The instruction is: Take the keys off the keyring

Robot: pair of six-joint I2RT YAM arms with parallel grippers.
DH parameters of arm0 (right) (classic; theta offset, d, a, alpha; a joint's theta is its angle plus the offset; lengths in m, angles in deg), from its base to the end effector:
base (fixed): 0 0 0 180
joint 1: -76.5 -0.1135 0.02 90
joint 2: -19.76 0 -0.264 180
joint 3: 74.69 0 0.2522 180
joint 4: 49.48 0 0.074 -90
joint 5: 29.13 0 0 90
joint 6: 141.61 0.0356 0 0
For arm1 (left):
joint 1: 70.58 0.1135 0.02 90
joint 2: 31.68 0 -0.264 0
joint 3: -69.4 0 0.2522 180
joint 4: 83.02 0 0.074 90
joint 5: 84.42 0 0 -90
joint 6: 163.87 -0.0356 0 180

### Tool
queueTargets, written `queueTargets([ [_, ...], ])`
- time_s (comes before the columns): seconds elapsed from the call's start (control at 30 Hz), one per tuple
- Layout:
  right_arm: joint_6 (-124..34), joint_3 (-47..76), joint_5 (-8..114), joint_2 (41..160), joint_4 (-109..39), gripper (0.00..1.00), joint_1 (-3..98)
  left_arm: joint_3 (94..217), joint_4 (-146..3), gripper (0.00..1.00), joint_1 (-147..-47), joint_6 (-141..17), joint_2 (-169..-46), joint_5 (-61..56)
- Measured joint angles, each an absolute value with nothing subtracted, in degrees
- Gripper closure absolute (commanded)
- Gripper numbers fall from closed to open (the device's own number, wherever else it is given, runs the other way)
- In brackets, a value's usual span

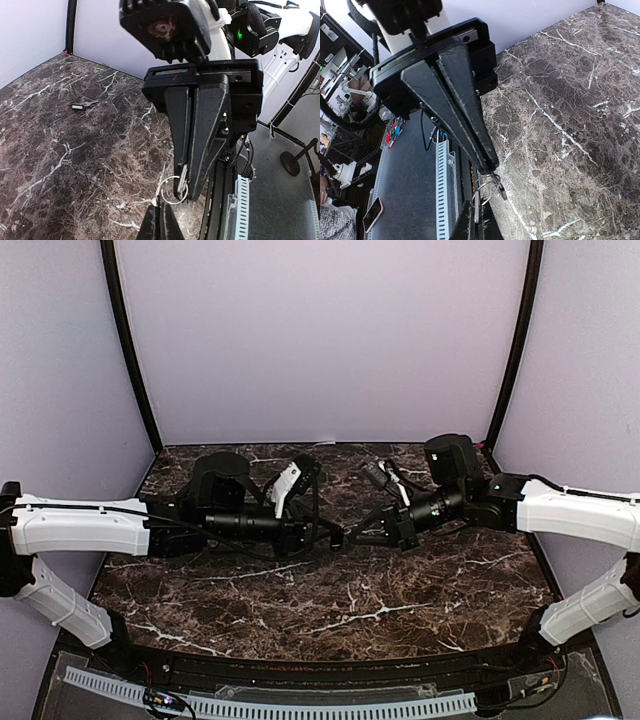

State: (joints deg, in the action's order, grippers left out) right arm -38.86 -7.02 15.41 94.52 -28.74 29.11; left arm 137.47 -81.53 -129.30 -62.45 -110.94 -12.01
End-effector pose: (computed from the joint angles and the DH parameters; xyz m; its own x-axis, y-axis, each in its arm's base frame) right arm 0.1766 0.2294 0.2909 -0.5164 -0.3327 -0.7891 -0.8499 0.0865 0.5197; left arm 0.1588 -0.2821 0.3002 -0.3033 0.1358 -0.9432 0.9260 0.2753 -0.2582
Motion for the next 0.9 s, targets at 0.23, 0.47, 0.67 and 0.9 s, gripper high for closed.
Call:
queueTargets([
  [0.23,-37.68,-6.83,15.26,96.29,-28.89,1.0,29.08,134.56,-83.98,1.0,-130.0,-65.53,-109.26,-8.55],
  [0.47,-33.24,-6.91,15.28,97.27,-33.37,1.0,29.06,131.83,-87.48,1.0,-130.17,-66.58,-108.21,-8.14],
  [0.67,-30.88,-6.98,15.83,98.34,-36.06,1.0,28.98,130.54,-89.23,1.0,-130.52,-67.13,-107.51,-8.1],
  [0.9,-30.31,-6.96,16.2,99.11,-36.15,1.0,28.98,129.84,-90.28,1.0,-130.61,-67.26,-107.29,-8.12],
])
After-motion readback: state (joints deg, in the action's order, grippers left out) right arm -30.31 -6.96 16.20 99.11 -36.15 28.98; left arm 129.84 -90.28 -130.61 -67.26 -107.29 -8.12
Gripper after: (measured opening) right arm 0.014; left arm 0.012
